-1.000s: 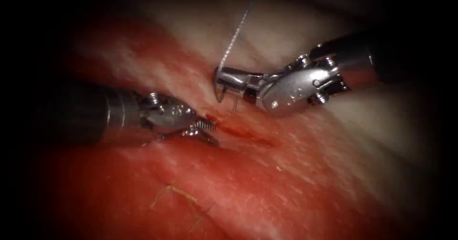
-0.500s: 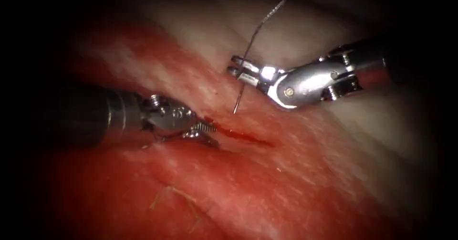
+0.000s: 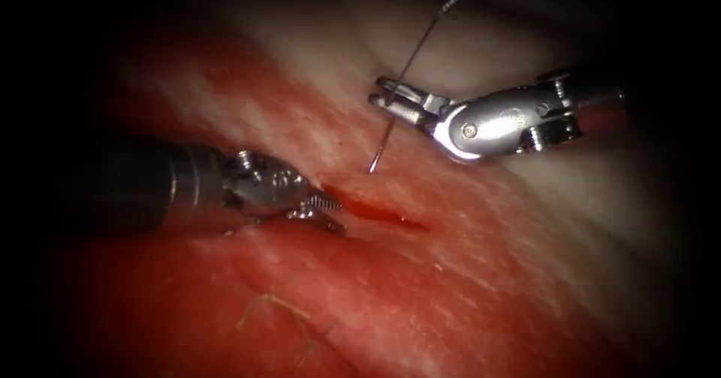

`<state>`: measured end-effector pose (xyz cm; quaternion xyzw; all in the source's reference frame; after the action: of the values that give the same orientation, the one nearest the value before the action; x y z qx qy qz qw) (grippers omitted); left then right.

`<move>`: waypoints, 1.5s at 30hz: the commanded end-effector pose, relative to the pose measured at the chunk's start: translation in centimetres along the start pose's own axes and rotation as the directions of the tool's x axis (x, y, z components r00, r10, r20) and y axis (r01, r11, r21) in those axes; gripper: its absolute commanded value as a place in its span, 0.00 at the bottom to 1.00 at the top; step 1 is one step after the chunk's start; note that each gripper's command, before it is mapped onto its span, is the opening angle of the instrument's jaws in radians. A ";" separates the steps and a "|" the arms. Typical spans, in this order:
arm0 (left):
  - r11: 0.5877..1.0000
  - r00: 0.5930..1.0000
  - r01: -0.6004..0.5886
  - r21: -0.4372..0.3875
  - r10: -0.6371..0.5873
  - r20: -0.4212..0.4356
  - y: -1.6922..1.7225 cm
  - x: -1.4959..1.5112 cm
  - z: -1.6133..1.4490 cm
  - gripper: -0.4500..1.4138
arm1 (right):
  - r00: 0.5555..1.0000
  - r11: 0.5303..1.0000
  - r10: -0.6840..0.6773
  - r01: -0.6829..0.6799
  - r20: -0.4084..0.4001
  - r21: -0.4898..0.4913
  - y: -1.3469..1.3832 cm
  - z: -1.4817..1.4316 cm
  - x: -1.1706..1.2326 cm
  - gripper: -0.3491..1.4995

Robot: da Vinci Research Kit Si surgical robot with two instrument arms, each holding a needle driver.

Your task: Wound Closure

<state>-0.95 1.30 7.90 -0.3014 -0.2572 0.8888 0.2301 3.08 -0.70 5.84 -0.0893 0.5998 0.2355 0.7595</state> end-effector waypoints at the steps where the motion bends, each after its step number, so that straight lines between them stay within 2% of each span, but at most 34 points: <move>1: 1.000 1.000 0.000 -0.002 0.000 0.000 0.00 -0.01 0.08 0.29 | 0.999 1.000 0.031 -0.031 0.013 0.005 -0.08 0.05 -0.06 0.00; 7: 1.000 1.000 -0.001 -0.003 0.001 0.003 0.00 -0.02 0.07 0.29 | 0.986 0.986 0.164 -0.165 0.043 0.011 -0.09 0.06 -0.13 0.00; 12: 1.000 1.000 -0.002 -0.004 0.002 0.003 0.00 -0.03 0.07 0.29 | 0.977 0.978 0.204 -0.205 0.071 0.021 -0.11 0.06 -0.17 0.00; 20: 1.000 1.000 -0.002 -0.005 0.002 0.003 -0.01 -0.03 0.06 0.29 | 0.945 0.948 0.318 -0.319 0.074 0.005 -0.08 0.05 -0.19 0.00; 34: 1.000 1.000 -0.004 -0.006 0.004 0.006 -0.01 -0.04 0.05 0.29 | 0.894 0.898 0.438 -0.440 0.097 -0.010 -0.04 0.12 -0.19 0.00; 38: 1.000 1.000 -0.006 -0.009 0.006 0.009 -0.01 -0.07 0.03 0.29 | 0.829 0.838 0.542 -0.546 0.140 -0.013 0.00 0.16 -0.22 0.00; 45: 1.000 1.000 -0.007 -0.014 0.007 0.009 -0.02 -0.07 -0.02 0.29 | 0.679 0.687 0.714 -0.727 0.168 0.018 0.05 0.18 -0.27 0.00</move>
<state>-0.83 1.31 7.87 -0.2995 -0.2627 0.8896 0.2234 3.09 -0.61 6.14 0.2082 0.5359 0.4994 0.6481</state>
